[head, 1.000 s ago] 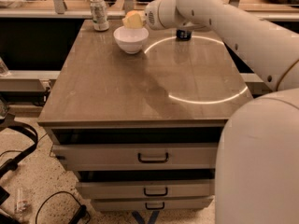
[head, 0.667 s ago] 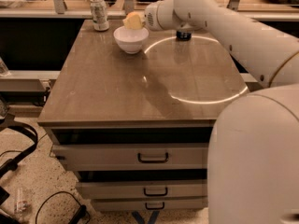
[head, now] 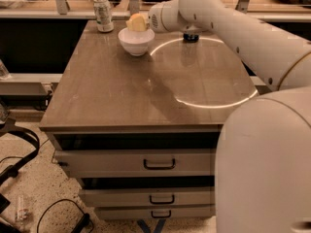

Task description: Place orange into white bowl

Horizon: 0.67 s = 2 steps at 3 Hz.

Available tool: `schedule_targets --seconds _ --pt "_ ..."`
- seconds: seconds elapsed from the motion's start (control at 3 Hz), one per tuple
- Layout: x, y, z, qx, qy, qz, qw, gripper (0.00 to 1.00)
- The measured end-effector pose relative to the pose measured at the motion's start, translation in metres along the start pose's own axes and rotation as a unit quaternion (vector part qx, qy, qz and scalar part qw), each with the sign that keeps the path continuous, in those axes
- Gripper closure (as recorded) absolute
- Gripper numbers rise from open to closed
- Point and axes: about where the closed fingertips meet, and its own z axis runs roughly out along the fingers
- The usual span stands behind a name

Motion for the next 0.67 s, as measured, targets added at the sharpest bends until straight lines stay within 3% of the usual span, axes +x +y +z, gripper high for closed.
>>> schedule_targets --seconds 0.67 --pt "0.0019 0.0038 0.0045 -0.004 0.002 0.0 1.0 0.13"
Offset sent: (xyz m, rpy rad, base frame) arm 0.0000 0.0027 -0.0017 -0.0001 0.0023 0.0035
